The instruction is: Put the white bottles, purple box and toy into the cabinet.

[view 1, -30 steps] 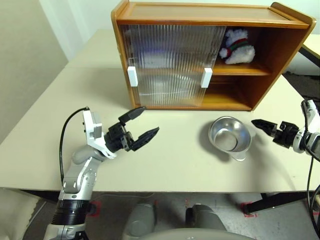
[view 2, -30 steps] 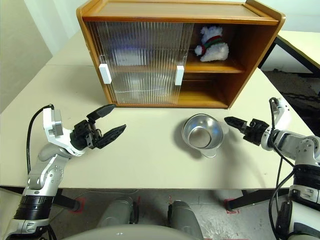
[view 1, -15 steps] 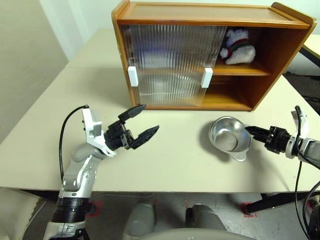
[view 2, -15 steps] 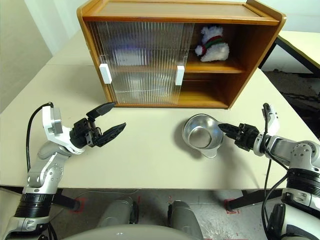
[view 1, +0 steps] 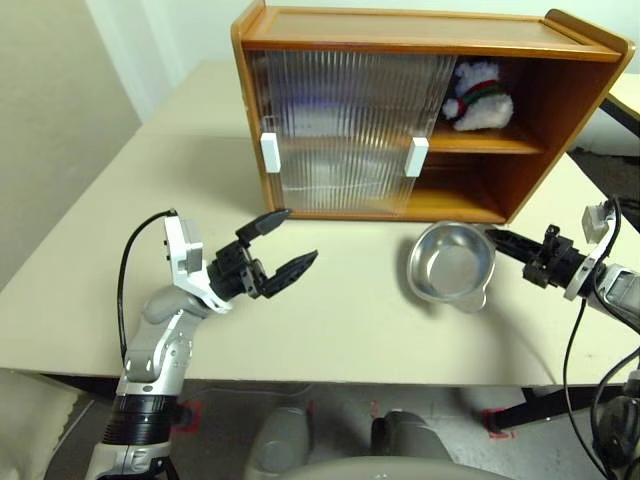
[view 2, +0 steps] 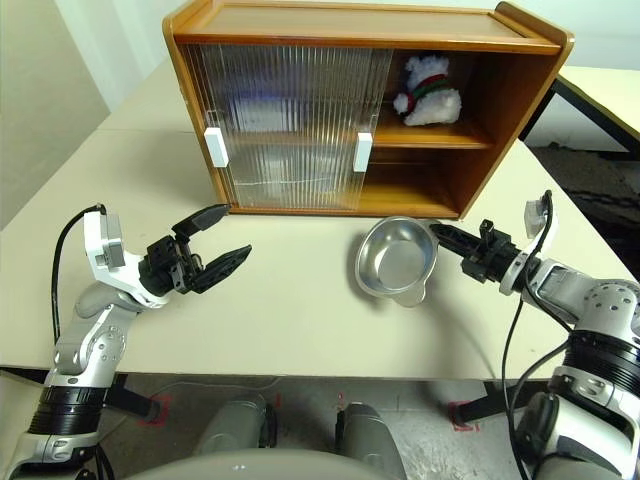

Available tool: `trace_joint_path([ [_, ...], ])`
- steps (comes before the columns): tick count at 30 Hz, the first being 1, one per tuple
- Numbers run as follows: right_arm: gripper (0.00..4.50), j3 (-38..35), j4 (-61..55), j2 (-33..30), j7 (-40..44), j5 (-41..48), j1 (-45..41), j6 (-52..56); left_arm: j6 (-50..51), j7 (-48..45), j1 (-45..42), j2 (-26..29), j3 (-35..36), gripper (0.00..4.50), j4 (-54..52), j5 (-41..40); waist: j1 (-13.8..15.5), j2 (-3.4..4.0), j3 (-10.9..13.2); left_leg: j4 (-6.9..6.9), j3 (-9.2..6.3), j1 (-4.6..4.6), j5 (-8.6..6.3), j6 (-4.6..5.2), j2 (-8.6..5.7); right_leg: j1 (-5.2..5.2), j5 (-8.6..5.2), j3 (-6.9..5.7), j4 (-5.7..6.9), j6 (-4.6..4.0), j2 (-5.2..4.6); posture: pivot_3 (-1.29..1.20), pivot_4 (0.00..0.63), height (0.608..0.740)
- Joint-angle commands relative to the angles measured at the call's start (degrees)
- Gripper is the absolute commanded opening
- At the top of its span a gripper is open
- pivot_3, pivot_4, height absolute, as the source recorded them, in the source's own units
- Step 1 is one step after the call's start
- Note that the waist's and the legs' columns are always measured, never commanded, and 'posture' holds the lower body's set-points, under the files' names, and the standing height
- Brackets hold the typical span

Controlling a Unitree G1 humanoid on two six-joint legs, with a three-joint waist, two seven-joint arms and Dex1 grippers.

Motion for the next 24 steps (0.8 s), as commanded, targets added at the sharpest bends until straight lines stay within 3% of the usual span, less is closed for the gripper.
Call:
trace_joint_path([
  [1,0.00,-5.9,2.1,1.9,-5.0,3.3,-2.2,-0.6,0.5,0.0,-0.1,0.4,0.0,4.50,0.6,0.4,0.0,0.02,0.0,-0.01,-0.01,-0.02,0.04,0.07,0.01,-0.02,-0.01,-0.01,0.00,-0.01,0.02,0.19,0.000,0.740],
  [10,0.00,-14.0,11.5,4.5,-11.3,7.9,-7.6,-8.9,0.8,-0.1,-0.5,0.4,0.0,4.50,0.6,0.4,-0.7,0.14,0.1,-0.07,0.02,-0.08,0.00,0.13,0.01,-0.07,-0.01,0.04,-0.03,-0.12,0.02,0.18,0.000,0.740],
  [24,0.00,-13.0,21.6,7.8,-9.5,7.5,-9.3,-28.4,0.7,-0.1,-1.4,0.2,-0.3,4.50,0.9,0.7,-2.4,0.24,0.1,-0.09,0.02,-0.06,0.00,0.14,0.02,-0.05,-0.02,0.07,-0.01,-0.09,0.03,0.19,0.000,0.740],
])
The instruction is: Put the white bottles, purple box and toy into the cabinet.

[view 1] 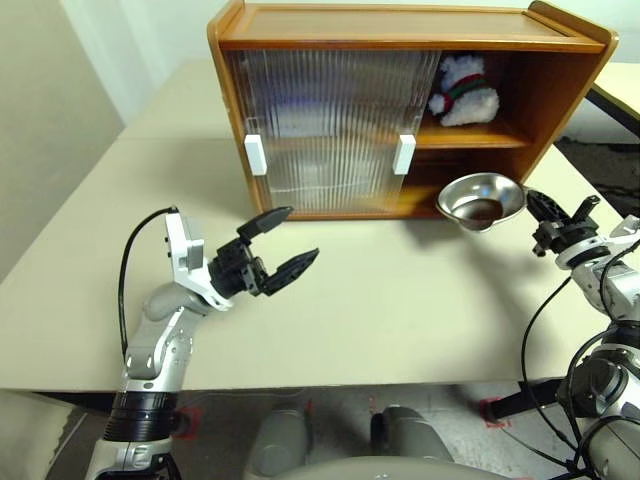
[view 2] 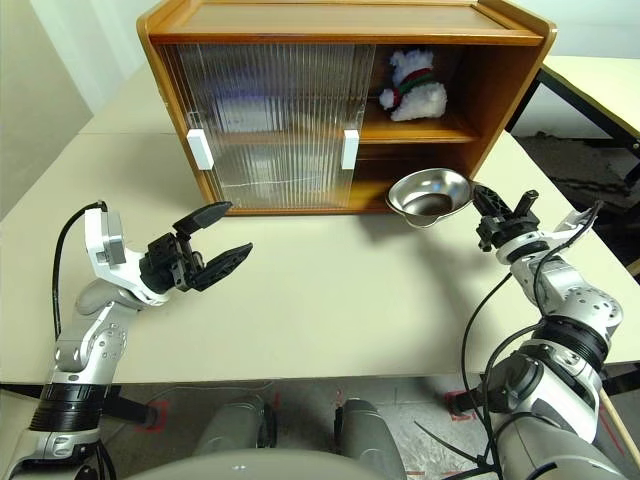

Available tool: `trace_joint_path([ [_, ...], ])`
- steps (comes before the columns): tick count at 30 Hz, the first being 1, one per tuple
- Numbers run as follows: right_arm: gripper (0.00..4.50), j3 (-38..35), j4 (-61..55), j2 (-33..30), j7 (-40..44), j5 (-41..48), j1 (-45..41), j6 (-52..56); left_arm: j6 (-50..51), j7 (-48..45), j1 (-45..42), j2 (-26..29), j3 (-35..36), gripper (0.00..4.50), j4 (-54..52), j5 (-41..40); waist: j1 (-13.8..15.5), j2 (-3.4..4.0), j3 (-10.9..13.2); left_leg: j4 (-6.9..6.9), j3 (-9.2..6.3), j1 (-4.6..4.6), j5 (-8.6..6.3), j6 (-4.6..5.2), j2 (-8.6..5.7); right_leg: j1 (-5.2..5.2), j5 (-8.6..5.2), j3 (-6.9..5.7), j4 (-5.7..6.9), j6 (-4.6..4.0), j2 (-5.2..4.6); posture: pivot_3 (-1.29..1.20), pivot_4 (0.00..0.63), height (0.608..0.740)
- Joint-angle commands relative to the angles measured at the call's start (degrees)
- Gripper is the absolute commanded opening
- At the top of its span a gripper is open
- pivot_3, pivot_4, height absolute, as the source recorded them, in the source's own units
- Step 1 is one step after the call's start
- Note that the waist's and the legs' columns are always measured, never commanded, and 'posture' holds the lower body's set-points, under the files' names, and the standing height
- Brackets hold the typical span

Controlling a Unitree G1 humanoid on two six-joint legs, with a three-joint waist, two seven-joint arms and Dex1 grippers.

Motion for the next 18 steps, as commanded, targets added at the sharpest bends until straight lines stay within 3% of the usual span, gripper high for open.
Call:
trace_joint_path([
  [1,0.00,0.1,0.9,2.0,0.2,1.3,-0.6,-2.8,0.2,-0.1,-0.4,0.2,-0.2,4.50,0.8,0.7,-0.2,0.02,0.0,0.00,0.00,0.00,0.00,0.00,0.01,0.00,0.00,0.00,0.00,0.00,0.00,0.19,0.000,0.740],
  [18,0.00,6.0,-0.2,12.4,-6.6,-0.7,-8.7,-17.7,-0.3,0.2,-0.1,-0.4,-0.6,4.50,0.5,1.2,-0.9,0.34,0.2,-0.04,-0.02,-0.02,-0.01,-0.01,0.00,-0.06,0.07,-0.03,0.05,-0.11,-0.04,0.21,0.000,0.740],
])
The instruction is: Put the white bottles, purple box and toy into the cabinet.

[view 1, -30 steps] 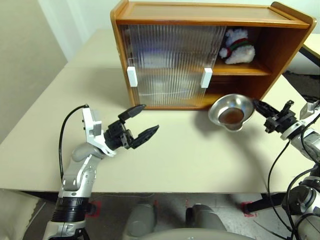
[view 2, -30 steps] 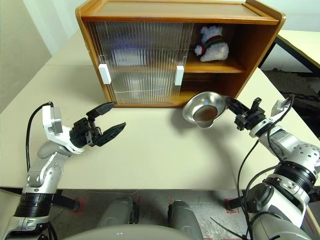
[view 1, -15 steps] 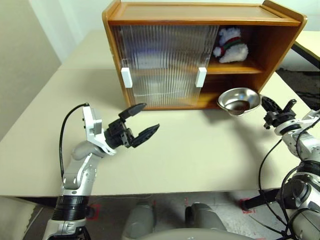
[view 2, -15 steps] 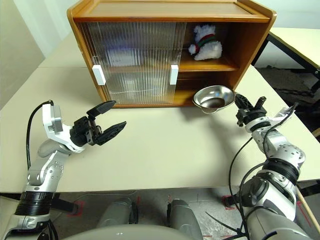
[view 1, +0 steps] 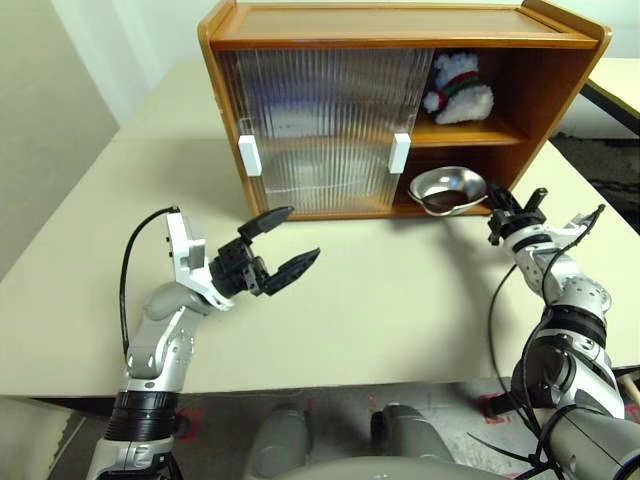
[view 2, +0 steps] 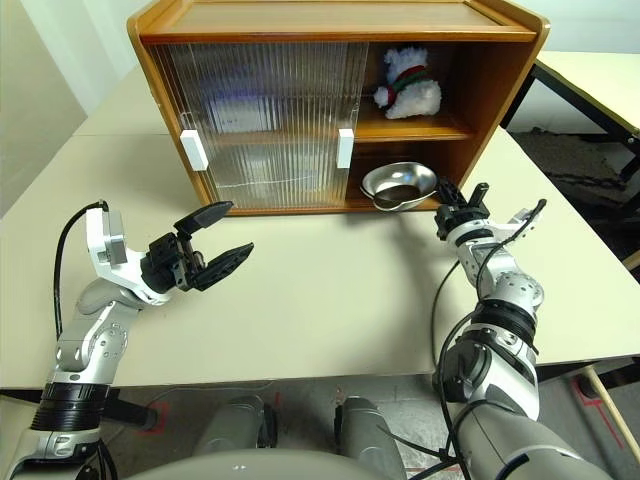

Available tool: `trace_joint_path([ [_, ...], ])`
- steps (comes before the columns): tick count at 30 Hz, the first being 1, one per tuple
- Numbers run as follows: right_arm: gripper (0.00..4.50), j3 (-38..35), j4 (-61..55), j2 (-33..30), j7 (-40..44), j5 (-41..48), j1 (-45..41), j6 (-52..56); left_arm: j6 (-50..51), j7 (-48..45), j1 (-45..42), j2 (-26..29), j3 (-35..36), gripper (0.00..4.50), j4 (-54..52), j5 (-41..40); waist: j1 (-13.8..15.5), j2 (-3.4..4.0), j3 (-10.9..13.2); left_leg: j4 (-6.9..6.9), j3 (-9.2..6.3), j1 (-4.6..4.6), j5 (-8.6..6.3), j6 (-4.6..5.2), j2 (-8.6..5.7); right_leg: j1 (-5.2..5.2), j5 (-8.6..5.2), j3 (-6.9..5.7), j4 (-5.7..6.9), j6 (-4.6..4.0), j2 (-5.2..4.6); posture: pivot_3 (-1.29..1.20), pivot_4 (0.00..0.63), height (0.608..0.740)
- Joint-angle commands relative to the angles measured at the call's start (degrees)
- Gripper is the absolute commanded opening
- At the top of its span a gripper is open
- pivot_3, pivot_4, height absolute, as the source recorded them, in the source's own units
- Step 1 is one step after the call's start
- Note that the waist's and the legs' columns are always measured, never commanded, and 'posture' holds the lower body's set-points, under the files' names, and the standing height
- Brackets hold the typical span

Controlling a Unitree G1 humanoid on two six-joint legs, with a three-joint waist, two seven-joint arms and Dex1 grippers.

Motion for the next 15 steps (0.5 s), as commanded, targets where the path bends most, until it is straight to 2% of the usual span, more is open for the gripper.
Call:
trace_joint_path([
  [1,0.00,1.6,0.1,0.9,-1.9,-1.0,-2.8,-4.3,-0.2,0.1,-0.1,-0.1,-0.5,4.50,0.5,0.9,-0.1,0.05,0.0,-0.01,0.01,0.00,0.00,0.00,0.00,-0.01,0.01,0.01,0.01,-0.01,0.00,0.21,0.000,0.740],
  [15,0.00,3.1,13.3,1.8,-3.3,-6.6,-10.0,-21.1,-0.3,0.6,0.3,-0.3,-0.6,4.50,0.0,1.1,0.1,0.08,0.0,-0.53,0.01,0.05,0.00,-0.01,-0.07,-0.11,0.03,0.01,-0.02,-0.05,-0.02,0.22,0.000,0.740],
])
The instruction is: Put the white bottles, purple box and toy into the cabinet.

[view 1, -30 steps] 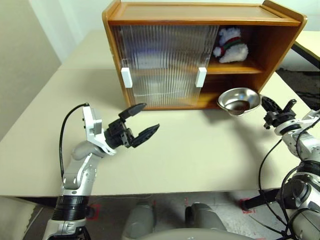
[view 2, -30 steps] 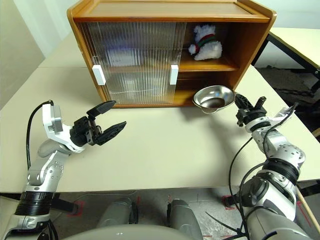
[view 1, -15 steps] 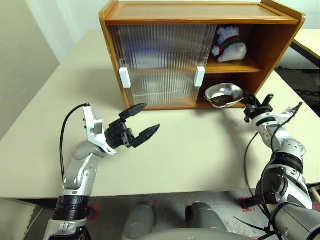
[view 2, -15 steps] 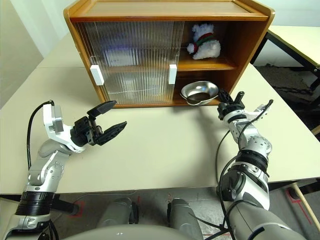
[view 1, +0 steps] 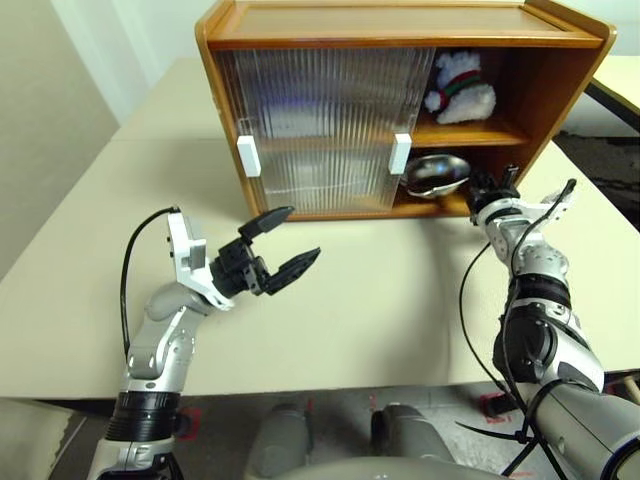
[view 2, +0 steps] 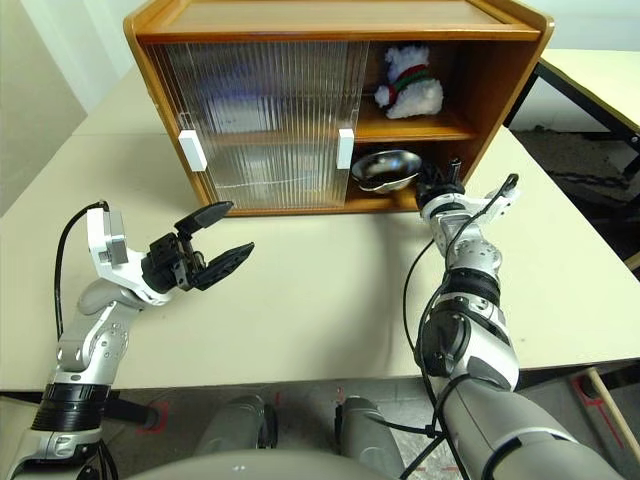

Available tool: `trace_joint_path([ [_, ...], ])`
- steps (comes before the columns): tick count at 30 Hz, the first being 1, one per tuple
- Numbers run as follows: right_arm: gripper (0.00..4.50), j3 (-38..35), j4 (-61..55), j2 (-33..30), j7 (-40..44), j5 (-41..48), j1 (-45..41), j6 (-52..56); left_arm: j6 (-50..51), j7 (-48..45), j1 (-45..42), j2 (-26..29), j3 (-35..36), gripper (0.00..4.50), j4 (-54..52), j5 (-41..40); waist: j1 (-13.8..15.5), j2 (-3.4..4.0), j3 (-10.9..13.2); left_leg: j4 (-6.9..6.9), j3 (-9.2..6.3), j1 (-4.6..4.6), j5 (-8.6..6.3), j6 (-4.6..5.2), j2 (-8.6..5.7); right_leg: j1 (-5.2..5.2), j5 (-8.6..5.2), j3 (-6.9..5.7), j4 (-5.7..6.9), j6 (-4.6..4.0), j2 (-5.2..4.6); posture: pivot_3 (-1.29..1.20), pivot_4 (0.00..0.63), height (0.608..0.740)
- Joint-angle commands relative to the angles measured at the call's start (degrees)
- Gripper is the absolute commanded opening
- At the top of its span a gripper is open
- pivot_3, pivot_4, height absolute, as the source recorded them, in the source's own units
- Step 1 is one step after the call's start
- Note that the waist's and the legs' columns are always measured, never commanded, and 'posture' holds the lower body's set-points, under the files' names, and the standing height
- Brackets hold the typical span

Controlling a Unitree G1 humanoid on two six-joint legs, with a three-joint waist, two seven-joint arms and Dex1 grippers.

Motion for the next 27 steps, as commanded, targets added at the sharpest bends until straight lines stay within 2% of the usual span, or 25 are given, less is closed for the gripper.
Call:
trace_joint_path([
  [1,0.00,-0.4,3.9,-0.3,-1.0,-0.8,-2.7,-5.0,-0.3,0.3,0.3,-0.1,-0.5,4.50,-0.1,0.9,0.0,0.00,0.0,-0.04,0.00,0.01,0.00,0.00,-0.01,0.00,0.00,0.01,-0.01,0.00,0.00,0.22,0.000,0.740],
  [9,0.00,-0.9,12.3,-0.4,0.5,-1.0,-6.7,-9.9,-0.4,0.3,0.3,-0.5,-0.7,4.50,0.0,1.0,-0.1,0.00,0.0,-0.14,0.02,0.06,0.00,0.00,0.01,0.00,-0.01,0.01,-0.05,-0.02,0.00,0.22,0.000,0.740],
  [17,0.00,-0.6,15.8,-1.5,0.4,-1.6,-8.1,-11.5,-0.3,0.5,0.6,-0.5,-0.7,4.50,-0.5,1.1,0.0,0.00,0.0,-0.13,0.02,0.06,0.00,-0.01,0.01,0.00,-0.01,0.00,-0.04,-0.02,-0.01,0.23,0.000,0.740],
  [22,1.57,0.1,15.0,-1.9,1.6,-2.4,-7.4,-10.3,-0.4,0.5,0.9,-0.5,-0.8,4.50,-0.3,1.1,0.0,0.00,0.0,-0.14,0.02,0.04,0.00,-0.01,0.00,0.00,-0.01,0.00,-0.05,-0.02,-0.03,0.22,0.000,0.740],
  [26,3.00,0.2,13.7,-1.7,1.4,-2.5,-6.5,-10.0,-0.3,0.5,0.8,-0.6,-0.8,4.50,-0.3,1.0,0.0,0.00,0.0,-0.14,0.02,0.05,0.00,-0.01,0.01,0.00,-0.01,0.01,-0.04,-0.02,-0.02,0.22,0.000,0.740],
  [27,3.48,0.7,12.9,-1.7,1.4,-3.0,-5.7,-9.7,-0.3,0.5,0.7,-0.6,-0.9,4.50,-0.2,1.0,0.0,0.00,0.0,-0.14,0.02,0.05,0.00,-0.01,0.01,0.00,-0.01,0.01,-0.04,-0.02,-0.02,0.21,0.000,0.740],
])
